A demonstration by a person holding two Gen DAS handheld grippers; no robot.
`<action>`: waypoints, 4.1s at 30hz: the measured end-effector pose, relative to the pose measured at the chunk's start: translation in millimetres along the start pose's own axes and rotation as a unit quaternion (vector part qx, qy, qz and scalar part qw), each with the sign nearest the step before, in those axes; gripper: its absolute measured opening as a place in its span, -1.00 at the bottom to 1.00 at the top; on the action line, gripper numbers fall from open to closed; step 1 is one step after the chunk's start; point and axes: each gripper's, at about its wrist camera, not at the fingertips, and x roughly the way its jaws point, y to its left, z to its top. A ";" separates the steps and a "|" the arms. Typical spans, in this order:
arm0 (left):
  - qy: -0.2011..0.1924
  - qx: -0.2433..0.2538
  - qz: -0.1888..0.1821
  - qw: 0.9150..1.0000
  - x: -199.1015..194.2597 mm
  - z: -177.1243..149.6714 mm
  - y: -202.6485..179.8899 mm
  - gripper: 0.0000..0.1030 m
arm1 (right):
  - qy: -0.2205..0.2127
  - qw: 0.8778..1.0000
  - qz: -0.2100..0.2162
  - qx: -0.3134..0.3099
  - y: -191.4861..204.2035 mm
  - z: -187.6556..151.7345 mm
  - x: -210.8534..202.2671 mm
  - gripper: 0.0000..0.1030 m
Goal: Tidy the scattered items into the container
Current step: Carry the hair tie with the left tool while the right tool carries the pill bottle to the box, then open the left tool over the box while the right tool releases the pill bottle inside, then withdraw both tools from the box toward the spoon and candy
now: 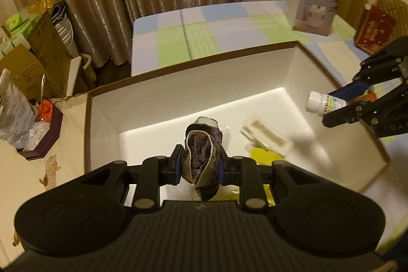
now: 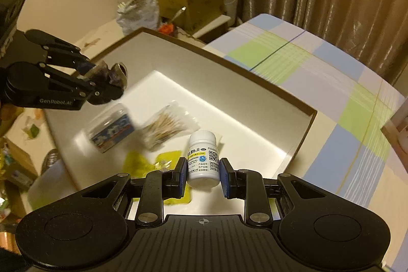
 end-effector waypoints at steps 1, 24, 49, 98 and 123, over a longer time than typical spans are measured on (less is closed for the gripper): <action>0.005 -0.001 0.004 1.000 7.3 2.9 4.5 -0.58 | 0.003 1.000 -0.001 0.005 -3.3 3.8 6.2 -0.43; 0.083 0.001 0.015 0.996 108.6 26.3 27.0 -0.03 | 0.041 0.997 -0.036 -0.046 -21.4 34.9 72.5 0.85; 0.066 -0.026 0.050 0.996 39.5 12.2 6.2 0.98 | -0.027 0.998 -0.032 -0.051 15.7 -8.8 -7.5 0.94; 0.025 -0.133 0.099 0.986 -112.1 -106.3 -131.1 0.98 | -0.076 0.996 0.007 -0.040 54.9 -146.8 -132.2 0.94; 0.029 -0.059 -0.026 0.998 -68.1 -89.2 -262.9 0.93 | -0.038 0.985 -0.103 0.133 -52.9 -266.8 -196.5 0.94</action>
